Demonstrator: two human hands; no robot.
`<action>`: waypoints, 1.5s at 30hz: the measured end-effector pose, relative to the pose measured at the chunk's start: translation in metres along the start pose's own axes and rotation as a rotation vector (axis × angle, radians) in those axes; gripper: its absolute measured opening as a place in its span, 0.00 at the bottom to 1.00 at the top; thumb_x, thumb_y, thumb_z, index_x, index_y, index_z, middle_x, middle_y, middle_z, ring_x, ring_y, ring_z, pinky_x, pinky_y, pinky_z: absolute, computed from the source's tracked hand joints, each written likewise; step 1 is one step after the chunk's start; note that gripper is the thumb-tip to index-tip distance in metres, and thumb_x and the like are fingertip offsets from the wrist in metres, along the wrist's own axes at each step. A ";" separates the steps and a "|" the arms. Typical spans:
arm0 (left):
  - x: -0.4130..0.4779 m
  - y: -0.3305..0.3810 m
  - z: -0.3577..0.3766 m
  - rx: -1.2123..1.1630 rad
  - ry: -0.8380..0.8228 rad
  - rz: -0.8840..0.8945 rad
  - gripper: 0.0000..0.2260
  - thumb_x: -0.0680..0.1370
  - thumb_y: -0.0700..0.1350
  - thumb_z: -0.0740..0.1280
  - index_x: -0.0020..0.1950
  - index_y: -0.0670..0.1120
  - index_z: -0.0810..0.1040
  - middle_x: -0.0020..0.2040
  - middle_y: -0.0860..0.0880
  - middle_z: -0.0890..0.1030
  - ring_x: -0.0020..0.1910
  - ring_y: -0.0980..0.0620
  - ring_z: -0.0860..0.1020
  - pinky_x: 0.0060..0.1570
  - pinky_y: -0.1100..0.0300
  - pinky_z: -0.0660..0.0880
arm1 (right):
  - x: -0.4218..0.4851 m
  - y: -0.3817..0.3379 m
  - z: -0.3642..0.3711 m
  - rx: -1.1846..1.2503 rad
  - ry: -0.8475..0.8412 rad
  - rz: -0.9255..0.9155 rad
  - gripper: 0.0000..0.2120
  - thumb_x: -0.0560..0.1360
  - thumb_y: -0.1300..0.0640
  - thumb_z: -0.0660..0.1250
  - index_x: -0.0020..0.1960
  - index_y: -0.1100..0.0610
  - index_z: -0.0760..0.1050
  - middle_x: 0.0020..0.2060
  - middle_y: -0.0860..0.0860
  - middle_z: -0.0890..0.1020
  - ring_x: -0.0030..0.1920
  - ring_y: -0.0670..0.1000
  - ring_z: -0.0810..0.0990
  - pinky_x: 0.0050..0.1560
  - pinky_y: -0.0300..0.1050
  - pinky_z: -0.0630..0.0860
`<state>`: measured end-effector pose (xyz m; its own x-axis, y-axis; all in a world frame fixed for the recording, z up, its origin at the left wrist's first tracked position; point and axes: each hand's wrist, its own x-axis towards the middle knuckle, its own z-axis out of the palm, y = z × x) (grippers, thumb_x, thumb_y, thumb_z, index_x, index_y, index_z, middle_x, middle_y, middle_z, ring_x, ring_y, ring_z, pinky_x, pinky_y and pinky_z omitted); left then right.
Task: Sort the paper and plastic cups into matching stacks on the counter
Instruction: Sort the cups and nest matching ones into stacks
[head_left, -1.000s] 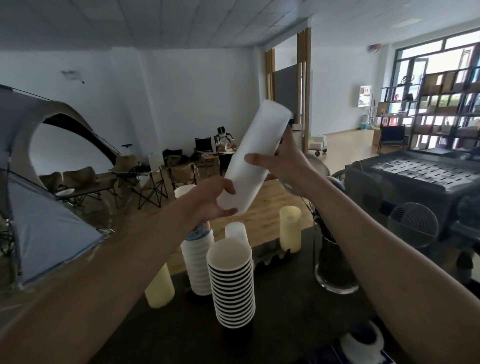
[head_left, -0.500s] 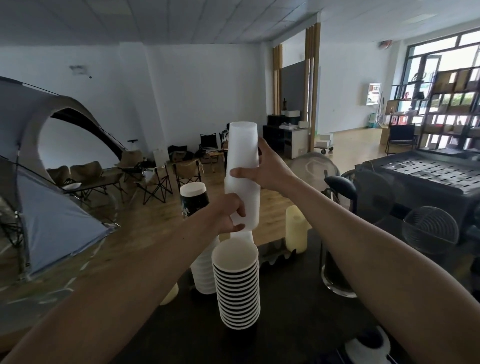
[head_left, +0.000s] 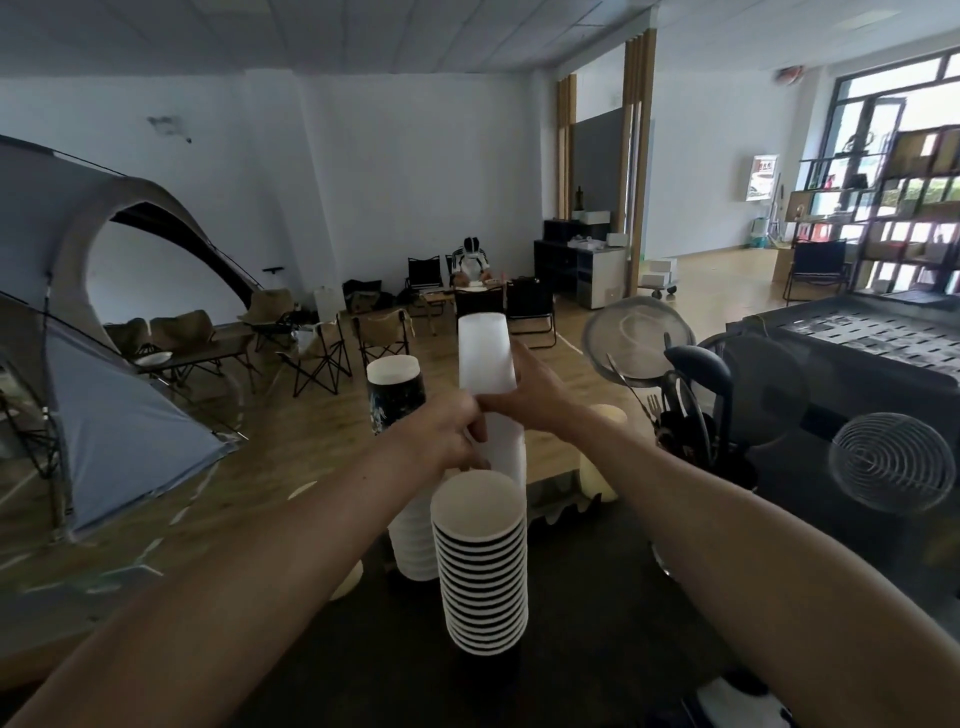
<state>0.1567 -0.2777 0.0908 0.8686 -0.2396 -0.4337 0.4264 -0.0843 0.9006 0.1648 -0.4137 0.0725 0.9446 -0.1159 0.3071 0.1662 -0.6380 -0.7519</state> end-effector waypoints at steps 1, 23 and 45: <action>-0.004 0.001 0.001 0.048 -0.042 -0.002 0.39 0.63 0.21 0.56 0.75 0.37 0.59 0.74 0.33 0.59 0.74 0.28 0.56 0.69 0.31 0.59 | -0.004 0.007 0.006 0.015 -0.008 -0.004 0.45 0.64 0.48 0.79 0.75 0.50 0.59 0.61 0.52 0.76 0.60 0.55 0.76 0.55 0.53 0.76; -0.032 0.005 -0.021 0.216 -0.266 0.071 0.36 0.75 0.35 0.66 0.80 0.43 0.52 0.77 0.35 0.58 0.75 0.36 0.61 0.70 0.43 0.66 | -0.041 0.045 0.024 0.143 0.008 0.166 0.52 0.64 0.44 0.79 0.78 0.54 0.54 0.72 0.54 0.69 0.70 0.57 0.71 0.64 0.53 0.73; -0.082 -0.049 -0.059 1.281 -0.169 0.666 0.46 0.62 0.71 0.73 0.75 0.54 0.65 0.71 0.55 0.71 0.66 0.54 0.72 0.64 0.51 0.73 | -0.217 0.086 0.105 0.144 -0.115 0.194 0.43 0.57 0.45 0.82 0.68 0.46 0.69 0.60 0.41 0.80 0.62 0.40 0.77 0.64 0.48 0.75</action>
<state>0.0794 -0.1970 0.0807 0.7334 -0.6798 -0.0064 -0.6281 -0.6811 0.3762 0.0034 -0.3635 -0.1196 0.9872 -0.1332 0.0876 0.0100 -0.4967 -0.8679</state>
